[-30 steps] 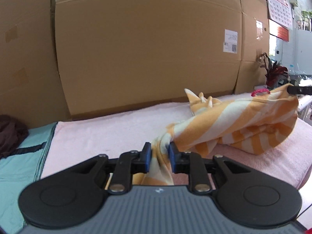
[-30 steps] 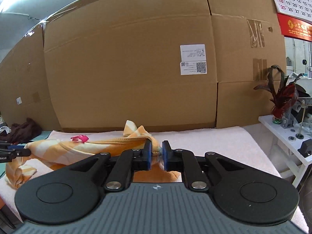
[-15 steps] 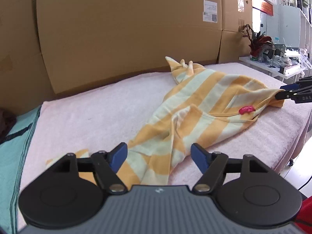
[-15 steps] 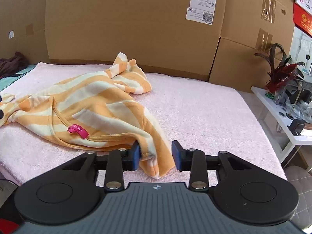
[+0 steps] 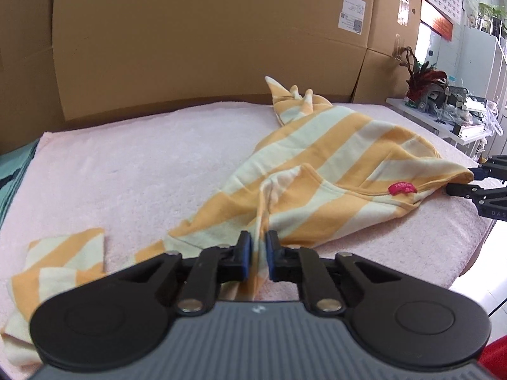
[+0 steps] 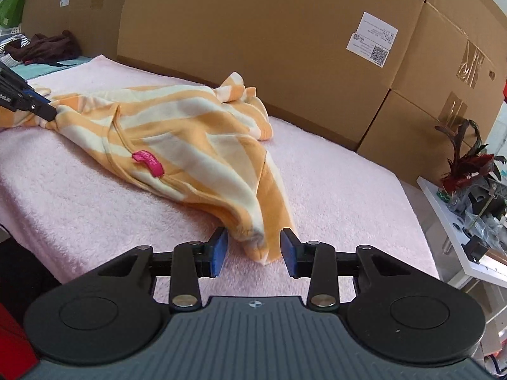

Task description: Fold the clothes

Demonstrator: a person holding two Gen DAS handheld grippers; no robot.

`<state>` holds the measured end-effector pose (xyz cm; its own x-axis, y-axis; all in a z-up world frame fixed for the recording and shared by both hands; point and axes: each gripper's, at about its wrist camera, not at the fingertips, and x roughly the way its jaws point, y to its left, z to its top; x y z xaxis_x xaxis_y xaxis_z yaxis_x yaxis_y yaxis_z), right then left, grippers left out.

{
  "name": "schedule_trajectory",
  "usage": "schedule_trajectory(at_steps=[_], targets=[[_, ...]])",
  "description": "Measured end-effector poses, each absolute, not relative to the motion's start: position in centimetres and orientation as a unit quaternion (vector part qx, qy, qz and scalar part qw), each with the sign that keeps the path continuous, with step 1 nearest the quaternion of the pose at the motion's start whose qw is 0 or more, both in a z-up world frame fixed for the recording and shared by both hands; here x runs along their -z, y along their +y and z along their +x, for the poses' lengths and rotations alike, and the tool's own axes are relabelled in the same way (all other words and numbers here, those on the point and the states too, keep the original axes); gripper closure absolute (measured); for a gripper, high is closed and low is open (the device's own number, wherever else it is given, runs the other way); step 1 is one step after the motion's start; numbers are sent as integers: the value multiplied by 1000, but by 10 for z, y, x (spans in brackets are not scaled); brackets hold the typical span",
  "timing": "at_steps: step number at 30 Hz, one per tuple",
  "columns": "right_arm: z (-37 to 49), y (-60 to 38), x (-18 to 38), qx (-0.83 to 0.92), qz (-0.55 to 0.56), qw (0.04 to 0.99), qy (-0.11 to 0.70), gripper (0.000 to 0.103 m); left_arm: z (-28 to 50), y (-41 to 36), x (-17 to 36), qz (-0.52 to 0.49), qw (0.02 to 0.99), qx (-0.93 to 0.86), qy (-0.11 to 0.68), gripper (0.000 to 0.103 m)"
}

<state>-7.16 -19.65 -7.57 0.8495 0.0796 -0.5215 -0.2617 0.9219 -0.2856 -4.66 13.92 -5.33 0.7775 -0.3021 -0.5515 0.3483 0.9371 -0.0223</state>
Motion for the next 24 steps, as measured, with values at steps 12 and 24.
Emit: schedule_trajectory(at_steps=[12, 24], targets=[[-67, -234, -7, -58, 14, 990, 125, 98, -75, 160, -6, -7, 964, 184, 191, 98], [-65, -238, -10, -37, 68, 988, 131, 98, -108, 168, 59, -1, 942, 168, 292, 102]])
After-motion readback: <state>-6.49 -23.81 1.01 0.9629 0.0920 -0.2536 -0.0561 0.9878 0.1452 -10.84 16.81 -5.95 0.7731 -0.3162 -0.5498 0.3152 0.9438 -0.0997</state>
